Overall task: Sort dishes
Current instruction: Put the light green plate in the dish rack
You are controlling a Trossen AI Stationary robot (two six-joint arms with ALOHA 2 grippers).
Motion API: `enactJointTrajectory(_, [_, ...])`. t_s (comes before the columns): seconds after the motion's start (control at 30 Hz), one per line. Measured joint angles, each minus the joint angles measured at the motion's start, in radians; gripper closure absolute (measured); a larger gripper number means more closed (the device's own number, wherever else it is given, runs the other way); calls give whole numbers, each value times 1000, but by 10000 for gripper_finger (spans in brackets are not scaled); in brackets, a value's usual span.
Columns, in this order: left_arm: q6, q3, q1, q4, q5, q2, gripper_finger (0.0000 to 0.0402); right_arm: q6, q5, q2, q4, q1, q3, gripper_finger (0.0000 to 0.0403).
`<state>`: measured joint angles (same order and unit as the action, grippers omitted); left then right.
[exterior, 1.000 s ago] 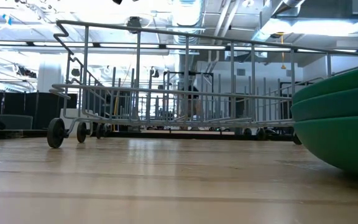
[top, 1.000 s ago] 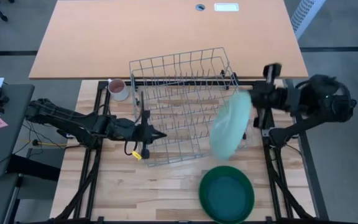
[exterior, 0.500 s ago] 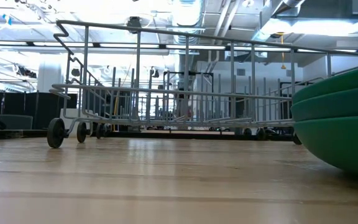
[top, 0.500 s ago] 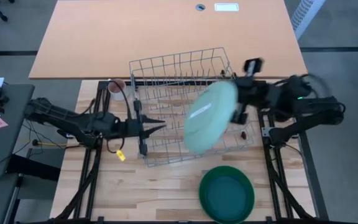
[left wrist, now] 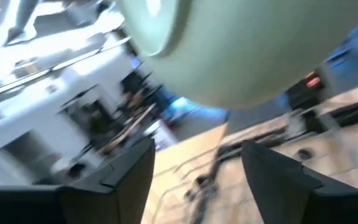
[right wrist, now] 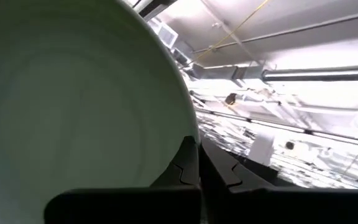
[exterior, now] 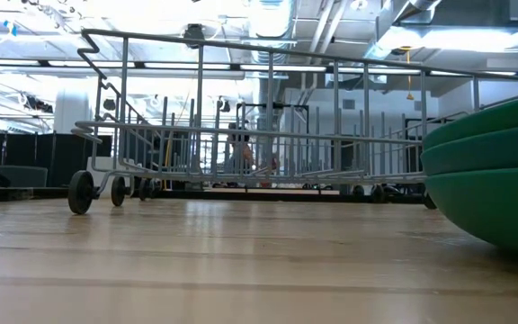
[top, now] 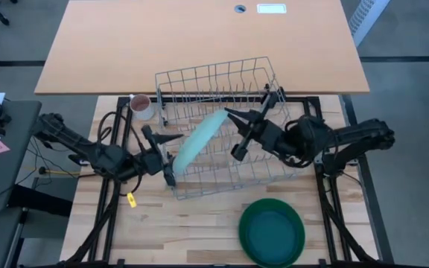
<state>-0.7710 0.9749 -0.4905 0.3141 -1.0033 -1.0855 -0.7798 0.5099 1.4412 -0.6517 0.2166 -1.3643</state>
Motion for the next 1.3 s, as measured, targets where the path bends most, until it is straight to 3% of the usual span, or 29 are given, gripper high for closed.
enactJointTrajectory(0.37, [54,0,-60,0,-62,0,142,-126,117,-10,-49,38,0,403])
enactJointTrajectory(0.53, [58,0,-77,0,-60,0,141,-206,231,-9,-27,39,-2,403])
enactJointTrajectory(0.7, [99,0,-77,44,-41,0,141,-202,249,-8,5,37,-2,403])
enactJointTrajectory(0.9, [166,0,-78,97,77,-1,141,-231,278,11,4,34,-2,403])
enactJointTrajectory(1.3, [195,0,-64,194,44,0,150,-239,322,51,-23,22,-2,403])
